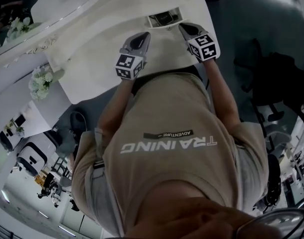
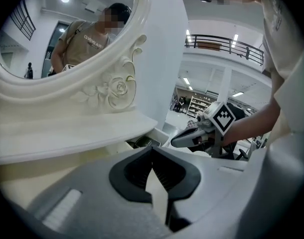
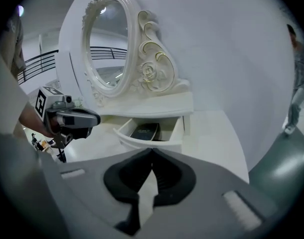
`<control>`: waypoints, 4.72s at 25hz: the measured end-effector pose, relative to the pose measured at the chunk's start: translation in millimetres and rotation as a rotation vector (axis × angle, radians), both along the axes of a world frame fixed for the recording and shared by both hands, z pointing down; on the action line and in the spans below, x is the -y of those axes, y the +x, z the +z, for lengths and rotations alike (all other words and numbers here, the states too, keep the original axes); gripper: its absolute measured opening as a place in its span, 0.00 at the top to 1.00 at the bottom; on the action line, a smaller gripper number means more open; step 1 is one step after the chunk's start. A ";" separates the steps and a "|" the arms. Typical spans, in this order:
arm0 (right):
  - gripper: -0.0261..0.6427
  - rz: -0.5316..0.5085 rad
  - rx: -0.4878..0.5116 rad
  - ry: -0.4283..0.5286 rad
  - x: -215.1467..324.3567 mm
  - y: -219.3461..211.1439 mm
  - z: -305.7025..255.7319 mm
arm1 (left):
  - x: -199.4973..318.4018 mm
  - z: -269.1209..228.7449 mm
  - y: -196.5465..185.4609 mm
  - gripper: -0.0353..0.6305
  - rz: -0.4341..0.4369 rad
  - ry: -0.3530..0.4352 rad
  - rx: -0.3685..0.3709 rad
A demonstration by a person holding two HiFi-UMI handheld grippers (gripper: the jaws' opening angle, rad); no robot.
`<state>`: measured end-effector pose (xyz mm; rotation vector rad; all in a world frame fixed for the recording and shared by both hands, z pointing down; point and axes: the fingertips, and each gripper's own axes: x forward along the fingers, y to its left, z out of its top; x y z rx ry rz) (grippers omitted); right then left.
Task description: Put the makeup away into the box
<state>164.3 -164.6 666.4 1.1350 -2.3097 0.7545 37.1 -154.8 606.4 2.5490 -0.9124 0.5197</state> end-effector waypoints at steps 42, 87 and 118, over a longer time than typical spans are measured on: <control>0.95 -0.199 0.020 0.046 87.2 -13.7 27.9 | 89.6 71.3 21.7 0.94 -0.170 -0.113 0.038; 0.95 -0.187 -0.072 0.260 -42.7 -127.1 -105.4 | -59.1 -38.7 -168.5 0.94 -0.284 0.000 -0.125; 0.95 -0.076 0.119 0.614 -17.1 -197.1 -333.4 | -16.1 -271.5 -229.3 0.94 -0.194 0.430 -0.189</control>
